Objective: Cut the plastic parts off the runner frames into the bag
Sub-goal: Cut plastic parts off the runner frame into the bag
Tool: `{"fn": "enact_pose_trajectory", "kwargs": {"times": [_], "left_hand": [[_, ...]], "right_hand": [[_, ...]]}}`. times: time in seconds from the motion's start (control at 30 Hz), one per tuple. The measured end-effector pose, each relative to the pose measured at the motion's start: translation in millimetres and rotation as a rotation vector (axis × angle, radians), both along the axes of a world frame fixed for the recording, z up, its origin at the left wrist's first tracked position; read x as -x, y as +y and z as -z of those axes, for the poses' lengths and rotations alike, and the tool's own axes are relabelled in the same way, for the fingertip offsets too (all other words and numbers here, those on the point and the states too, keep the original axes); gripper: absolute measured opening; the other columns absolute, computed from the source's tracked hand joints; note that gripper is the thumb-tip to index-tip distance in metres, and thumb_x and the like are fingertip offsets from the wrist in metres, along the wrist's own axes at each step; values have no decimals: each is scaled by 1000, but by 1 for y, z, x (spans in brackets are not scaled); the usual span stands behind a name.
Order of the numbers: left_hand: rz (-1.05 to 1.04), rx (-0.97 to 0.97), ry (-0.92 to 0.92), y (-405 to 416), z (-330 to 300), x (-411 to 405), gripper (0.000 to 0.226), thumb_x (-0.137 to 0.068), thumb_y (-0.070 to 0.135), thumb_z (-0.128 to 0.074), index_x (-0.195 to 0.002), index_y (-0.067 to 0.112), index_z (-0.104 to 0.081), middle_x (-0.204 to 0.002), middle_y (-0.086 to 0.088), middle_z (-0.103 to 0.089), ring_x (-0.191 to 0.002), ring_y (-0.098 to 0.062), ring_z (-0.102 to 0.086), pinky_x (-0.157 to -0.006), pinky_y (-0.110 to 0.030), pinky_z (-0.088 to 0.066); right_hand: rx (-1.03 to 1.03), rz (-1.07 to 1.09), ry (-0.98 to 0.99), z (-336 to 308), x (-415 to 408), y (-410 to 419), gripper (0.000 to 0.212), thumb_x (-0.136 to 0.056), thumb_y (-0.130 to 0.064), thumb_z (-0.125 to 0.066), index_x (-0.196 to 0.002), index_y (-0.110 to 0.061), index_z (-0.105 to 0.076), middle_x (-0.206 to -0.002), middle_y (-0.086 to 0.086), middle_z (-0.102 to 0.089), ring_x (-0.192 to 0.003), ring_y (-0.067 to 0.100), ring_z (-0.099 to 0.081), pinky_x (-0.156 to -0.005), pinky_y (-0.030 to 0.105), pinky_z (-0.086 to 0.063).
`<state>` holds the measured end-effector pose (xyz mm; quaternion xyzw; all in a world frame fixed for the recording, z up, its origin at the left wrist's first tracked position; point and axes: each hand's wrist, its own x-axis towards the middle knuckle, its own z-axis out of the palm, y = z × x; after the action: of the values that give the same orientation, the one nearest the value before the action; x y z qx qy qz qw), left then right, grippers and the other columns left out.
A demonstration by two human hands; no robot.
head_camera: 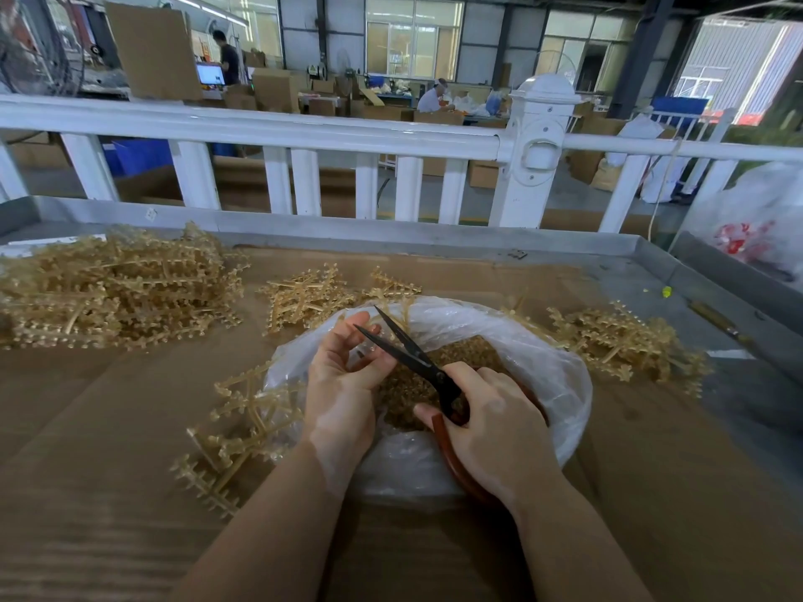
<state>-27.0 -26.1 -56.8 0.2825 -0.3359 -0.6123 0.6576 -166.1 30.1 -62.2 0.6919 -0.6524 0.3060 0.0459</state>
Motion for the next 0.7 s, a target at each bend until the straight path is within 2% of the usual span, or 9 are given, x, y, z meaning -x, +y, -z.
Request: {"fn": "enact_pose_trajectory", "kwargs": {"times": [0.17, 0.33, 0.43, 0.53, 0.7], "left_hand": [[48, 6, -30, 2, -1, 1, 49, -76, -23, -53, -101, 18, -61, -107, -18, -59, -99, -30, -55, -88, -37, -50], [50, 21, -86, 1, 2, 1, 51, -77, -24, -53, -102, 19, -61, -107, -18, -56, -99, -31, -50, -90, -39, -47], [48, 39, -117, 0, 4, 1, 51, -77, -25, -53, -101, 19, -60, -100, -15, -57, -96, -30, -51, -84, -36, -49], [45, 38, -135, -1, 6, 0, 49, -76, -23, -56, -99, 21, -58, -99, -13, -58, -89, -26, -55, -70, -27, -50], [16, 37, -136, -3, 9, 0, 46, -75, -22, -58, -97, 19, -55, -92, -7, -62, -86, -21, -58, -73, -28, -52]], "right_hand": [[14, -12, -17, 0, 1, 0, 44, -78, -65, -45, -105, -33, -58, -81, -18, -47, -78, 4, -43, -66, 16, -30], [9, -43, -24, -2, 3, 0, 41, -78, -64, -46, -101, -33, -58, -77, -18, -46, -75, 4, -43, -64, 18, -32], [-3, -54, -24, -4, 4, 1, 35, -78, -62, -50, -97, -33, -58, -73, -17, -46, -71, 4, -44, -59, 12, -28], [-24, -65, -22, -5, 5, 2, 34, -79, -61, -52, -97, -33, -58, -73, -15, -49, -70, 4, -46, -60, 17, -33], [-60, -72, -22, -8, 6, 3, 37, -80, -62, -52, -100, -31, -59, -80, -10, -59, -75, 9, -55, -64, 22, -43]]}}
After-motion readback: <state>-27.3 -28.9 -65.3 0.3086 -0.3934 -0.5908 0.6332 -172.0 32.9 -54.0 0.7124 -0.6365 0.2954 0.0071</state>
